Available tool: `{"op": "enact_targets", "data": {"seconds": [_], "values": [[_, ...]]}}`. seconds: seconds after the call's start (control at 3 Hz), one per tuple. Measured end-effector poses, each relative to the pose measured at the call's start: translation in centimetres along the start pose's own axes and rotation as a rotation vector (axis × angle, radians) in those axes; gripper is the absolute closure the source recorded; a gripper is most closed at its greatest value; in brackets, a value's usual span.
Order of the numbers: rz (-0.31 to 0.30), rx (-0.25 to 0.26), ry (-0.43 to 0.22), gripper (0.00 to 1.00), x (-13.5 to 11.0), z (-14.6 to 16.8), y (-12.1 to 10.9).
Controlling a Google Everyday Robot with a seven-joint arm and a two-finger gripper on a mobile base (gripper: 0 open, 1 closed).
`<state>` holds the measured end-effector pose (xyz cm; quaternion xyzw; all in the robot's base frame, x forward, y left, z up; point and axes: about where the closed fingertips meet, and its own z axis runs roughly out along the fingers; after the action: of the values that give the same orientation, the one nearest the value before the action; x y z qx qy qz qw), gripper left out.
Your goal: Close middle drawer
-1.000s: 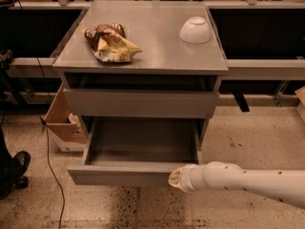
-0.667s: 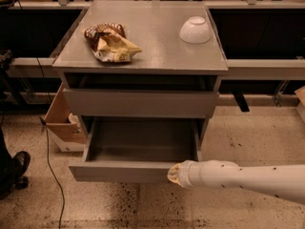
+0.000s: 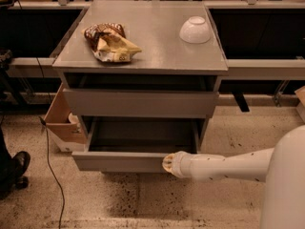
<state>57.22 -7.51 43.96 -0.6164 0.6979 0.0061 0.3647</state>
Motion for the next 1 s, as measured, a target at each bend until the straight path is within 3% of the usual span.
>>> {"op": "enact_targets", "data": {"seconds": [0.67,1.0], "values": [[-0.026,0.087,0.011,1.0,1.4,4.8,-4.3],[-0.032,0.142,0.061,1.0,2.2,5.9,-6.1]]}}
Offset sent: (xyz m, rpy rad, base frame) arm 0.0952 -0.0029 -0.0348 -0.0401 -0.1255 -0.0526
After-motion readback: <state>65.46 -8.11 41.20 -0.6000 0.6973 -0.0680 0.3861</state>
